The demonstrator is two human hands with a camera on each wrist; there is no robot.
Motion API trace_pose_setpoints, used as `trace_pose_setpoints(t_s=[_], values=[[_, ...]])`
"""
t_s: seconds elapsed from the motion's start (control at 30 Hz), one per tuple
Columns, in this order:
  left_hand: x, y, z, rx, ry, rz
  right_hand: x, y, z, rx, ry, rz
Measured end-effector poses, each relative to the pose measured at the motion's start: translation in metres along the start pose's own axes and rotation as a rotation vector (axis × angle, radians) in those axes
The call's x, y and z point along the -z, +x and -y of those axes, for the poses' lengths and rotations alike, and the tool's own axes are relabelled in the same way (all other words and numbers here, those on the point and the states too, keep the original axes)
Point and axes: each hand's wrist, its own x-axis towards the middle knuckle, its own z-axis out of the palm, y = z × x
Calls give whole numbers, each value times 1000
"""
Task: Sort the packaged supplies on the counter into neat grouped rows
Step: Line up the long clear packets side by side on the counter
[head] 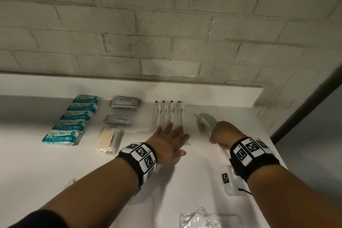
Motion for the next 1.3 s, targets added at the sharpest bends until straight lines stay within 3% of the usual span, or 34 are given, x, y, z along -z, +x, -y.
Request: trace_pose_setpoints(t_s=[0.1,0.23,0.53,0.7,0.9,1.07,1.3], values=[[2,-1,-1,2,-4,13,2,3,0,97,336,-25],[2,-2,-1,7,-18,25,4,8,-3,97,175,-197],[3,-1,-1,10,-29,31,-16,-5,11,126,27,-31],[5,-3,-3,9,-31,35,-9,-4,17,96,247,-226],[10,-7,-4,27,-35,37,-16,-11,26,238,238,-127],[10,-6,-4,38,-42,36,-19,-13,27,237,179,-59],[10,-7,-3,40,-59,9,-19,-8,42,251,-32,-107]])
